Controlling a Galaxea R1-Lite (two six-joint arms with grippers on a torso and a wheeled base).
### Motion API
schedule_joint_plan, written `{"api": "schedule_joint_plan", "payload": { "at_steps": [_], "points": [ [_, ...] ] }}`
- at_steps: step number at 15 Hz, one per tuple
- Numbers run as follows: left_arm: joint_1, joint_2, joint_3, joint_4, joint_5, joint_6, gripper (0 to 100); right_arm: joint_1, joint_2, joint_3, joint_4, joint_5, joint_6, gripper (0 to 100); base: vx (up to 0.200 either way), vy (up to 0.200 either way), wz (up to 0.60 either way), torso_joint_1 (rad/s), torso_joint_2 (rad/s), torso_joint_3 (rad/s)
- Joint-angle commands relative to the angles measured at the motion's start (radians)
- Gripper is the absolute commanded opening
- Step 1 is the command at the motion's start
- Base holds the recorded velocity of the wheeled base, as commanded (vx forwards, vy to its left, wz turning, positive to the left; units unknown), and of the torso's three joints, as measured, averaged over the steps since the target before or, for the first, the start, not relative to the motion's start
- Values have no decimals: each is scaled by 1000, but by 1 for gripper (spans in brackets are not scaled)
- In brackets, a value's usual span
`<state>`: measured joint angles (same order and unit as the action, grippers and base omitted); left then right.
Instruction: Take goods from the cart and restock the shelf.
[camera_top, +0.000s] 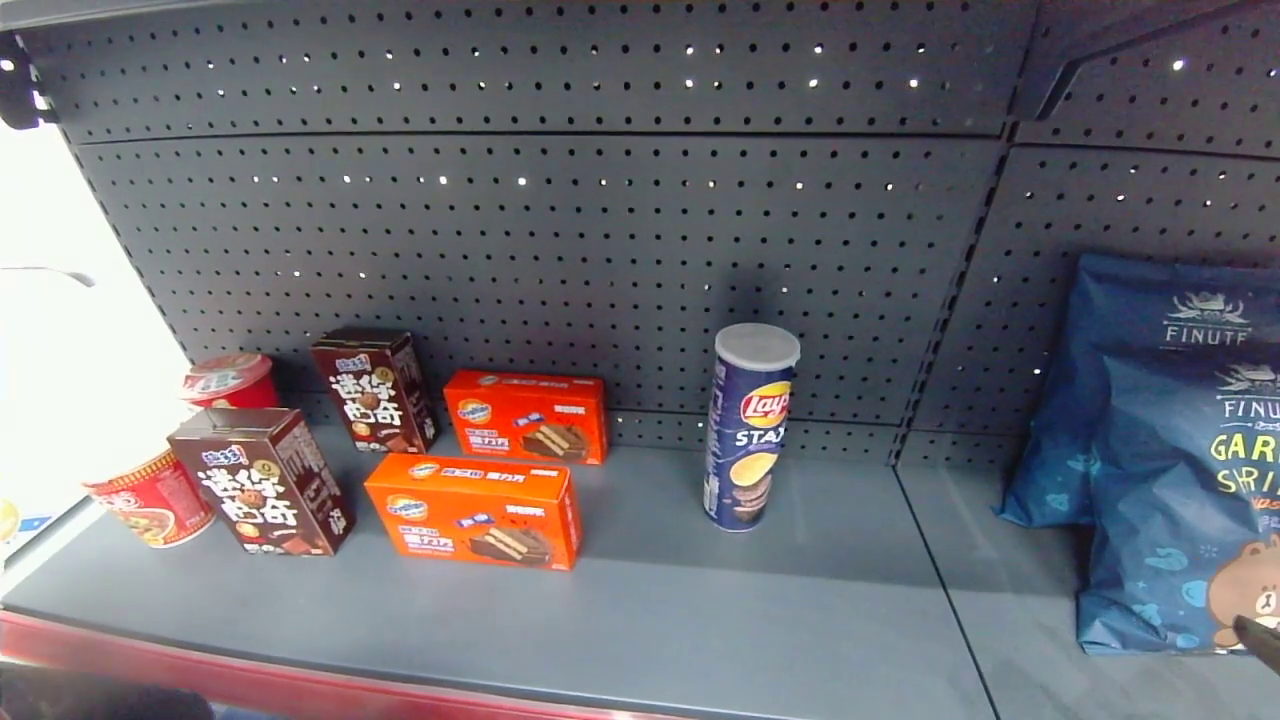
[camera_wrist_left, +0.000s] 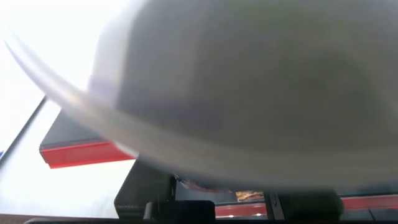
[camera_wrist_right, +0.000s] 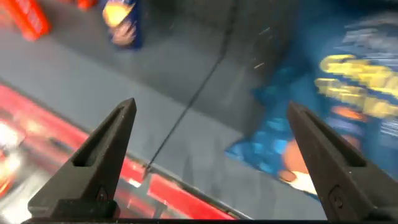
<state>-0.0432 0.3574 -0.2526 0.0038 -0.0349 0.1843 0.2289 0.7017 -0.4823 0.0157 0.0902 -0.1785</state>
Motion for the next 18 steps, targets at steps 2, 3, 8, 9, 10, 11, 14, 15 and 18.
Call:
{"api": "schedule_joint_plan", "payload": {
  "at_steps": [2, 3, 8, 9, 10, 11, 14, 15, 18],
  "points": [
    [-1, 72, -7, 4, -3, -12, 0, 107, 285, -91, -22, -17, 2, 100, 0, 0, 0, 0, 0, 0],
    [-1, 72, -5, 7, -2, -14, 0, 121, 331, -127, -42, -30, 7, 100, 0, 0, 0, 0, 0, 0],
    [2, 72, -19, 5, 3, -51, 0, 225, 552, -162, -266, -79, 51, 100, 0, 0, 0, 0, 0, 0],
    [2, 72, -19, 5, 3, -54, 0, 227, 579, -162, -290, -76, 54, 100, 0, 0, 0, 0, 0, 0],
    [2, 72, -13, 5, 3, -54, 0, 221, 627, -150, -369, -40, 57, 100, 0, 0, 0, 0, 0, 0],
    [2, 72, -10, 5, 4, -54, 0, 210, 647, -142, -412, 13, 54, 100, 0, 0, 0, 0, 0, 0],
    [2, 72, -7, 2, 4, -55, 0, 196, 683, -154, -439, 103, 48, 100, 0, 0, 0, 0, 0, 0],
    [2, 72, -4, 2, 4, -55, 0, 196, 700, -157, -464, 151, 47, 100, 0, 0, 0, 0, 0, 0],
    [-1, 72, -7, -1, -2, -55, 0, 202, 786, -167, -579, 263, 42, 100, 0, 0, 0, 0, 0, 0]
  ]
}}
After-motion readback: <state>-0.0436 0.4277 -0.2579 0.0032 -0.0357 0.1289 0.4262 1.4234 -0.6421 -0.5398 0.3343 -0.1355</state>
